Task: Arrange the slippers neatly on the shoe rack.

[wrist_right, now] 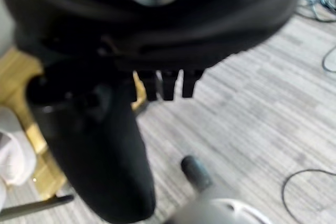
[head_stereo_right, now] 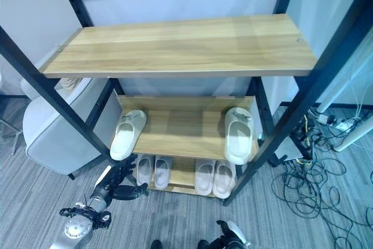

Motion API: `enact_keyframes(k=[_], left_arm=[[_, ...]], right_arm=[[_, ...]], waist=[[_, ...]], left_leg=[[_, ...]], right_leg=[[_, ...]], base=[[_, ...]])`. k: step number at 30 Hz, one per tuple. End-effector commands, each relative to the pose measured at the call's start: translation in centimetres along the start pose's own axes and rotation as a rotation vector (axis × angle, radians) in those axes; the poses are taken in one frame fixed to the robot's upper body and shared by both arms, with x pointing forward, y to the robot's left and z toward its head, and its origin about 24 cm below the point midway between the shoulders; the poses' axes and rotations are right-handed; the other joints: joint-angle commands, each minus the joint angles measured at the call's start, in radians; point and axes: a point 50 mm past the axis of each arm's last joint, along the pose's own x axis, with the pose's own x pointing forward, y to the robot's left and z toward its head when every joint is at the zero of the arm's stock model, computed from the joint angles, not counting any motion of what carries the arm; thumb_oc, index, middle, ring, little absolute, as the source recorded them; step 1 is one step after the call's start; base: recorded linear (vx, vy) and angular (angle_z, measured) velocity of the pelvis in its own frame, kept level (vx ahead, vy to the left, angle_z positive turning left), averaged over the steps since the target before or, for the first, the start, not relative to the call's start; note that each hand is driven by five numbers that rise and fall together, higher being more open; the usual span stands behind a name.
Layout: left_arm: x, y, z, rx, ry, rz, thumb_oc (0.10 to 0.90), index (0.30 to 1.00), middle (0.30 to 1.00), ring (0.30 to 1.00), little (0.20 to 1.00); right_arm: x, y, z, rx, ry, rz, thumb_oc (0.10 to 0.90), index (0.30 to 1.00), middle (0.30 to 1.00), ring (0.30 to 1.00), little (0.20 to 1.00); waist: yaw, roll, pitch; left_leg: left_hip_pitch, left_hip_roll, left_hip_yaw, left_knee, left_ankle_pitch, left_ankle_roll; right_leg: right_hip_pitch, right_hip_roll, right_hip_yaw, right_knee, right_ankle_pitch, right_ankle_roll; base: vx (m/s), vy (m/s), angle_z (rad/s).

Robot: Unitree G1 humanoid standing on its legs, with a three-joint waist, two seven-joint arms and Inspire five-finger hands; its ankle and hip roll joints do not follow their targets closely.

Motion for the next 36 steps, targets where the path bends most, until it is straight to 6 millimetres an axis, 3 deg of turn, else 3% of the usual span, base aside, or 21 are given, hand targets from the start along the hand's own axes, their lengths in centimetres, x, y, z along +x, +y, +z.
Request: enact_keyframes(k=[1, 9, 10, 15, 27, 36], left_arm=[[1.2, 0.5, 5.0, -0.023, -0.25, -0.028, 0.8, 0.9, 0.9, 0.9, 0.9], [1.3, 0.9, 7.6, 0.061, -0.372, 0.0, 0.8, 0.9, 0.9, 0.9, 0.9], [1.1, 2.2, 8.2, 0.107, -0.386, 0.021, 0.8, 0.9, 0.9, 0.9, 0.9], [1.7, 0.6, 9.3, 0.171, -0.439, -0.06, 0.8, 0.9, 0.9, 0.9, 0.9], [2.5, 0.8, 10.0, 0.214, -0.468, 0.019, 0.8, 0.9, 0.9, 0.9, 0.9], [3.2, 1.5, 12.2, 0.38, -0.562, 0.118, 0.8, 0.9, 0.9, 0.9, 0.9]], right_arm=[[0.3, -0.1, 1.9, -0.021, -0.068, -0.019, 0.8, 0.9, 0.9, 0.9, 0.9], [0.4, -0.3, 2.5, -0.011, -0.081, -0.033, 0.8, 0.9, 0.9, 0.9, 0.9], [1.0, -6.5, 0.9, 0.058, -0.037, -0.105, 0.8, 0.9, 0.9, 0.9, 0.9], [2.0, -9.4, 4.6, 0.076, -0.073, -0.206, 0.8, 0.9, 0.9, 0.9, 0.9], [2.1, -7.0, 5.5, 0.084, -0.067, -0.164, 0.8, 0.9, 0.9, 0.9, 0.9], [1.7, -4.4, 3.5, 0.062, -0.012, -0.109, 0.8, 0.9, 0.9, 0.9, 0.9]], waist=[[0.014, -0.048, -0.044], [0.019, -0.036, -0.041], [0.013, -0.046, -0.042], [0.044, -0.05, -0.063], [0.044, -0.038, -0.078], [0.028, -0.032, -0.085]], left_leg=[[-0.043, -0.06, 0.003, 0.002, -0.021, 0.014], [-0.058, -0.063, -0.006, 0.002, -0.009, 0.007], [-0.057, -0.059, -0.003, 0.002, -0.011, 0.001], [-0.072, -0.061, -0.008, 0.002, -0.002, -0.006], [-0.05, -0.058, -0.011, 0.002, -0.008, -0.006], [-0.044, -0.058, -0.008, 0.002, -0.015, -0.007]], right_leg=[[0.019, -0.039, 0.014, 0.013, -0.106, 0.079], [0.006, -0.042, 0.001, 0.013, -0.103, 0.08], [0.008, -0.04, -0.002, 0.013, -0.106, 0.081], [0.004, -0.042, -0.015, 0.013, -0.103, 0.081], [0.032, -0.041, -0.024, 0.013, -0.118, 0.08], [0.037, -0.045, -0.023, 0.013, -0.119, 0.083]], base=[[0.0, 0.0, 0.0], [0.01, -0.013, 0.03], [0.01, -0.049, 0.08], [0.04, -0.032, 0.08], [0.04, -0.007, 0.05], [0.0, 0.0, 0.0]])
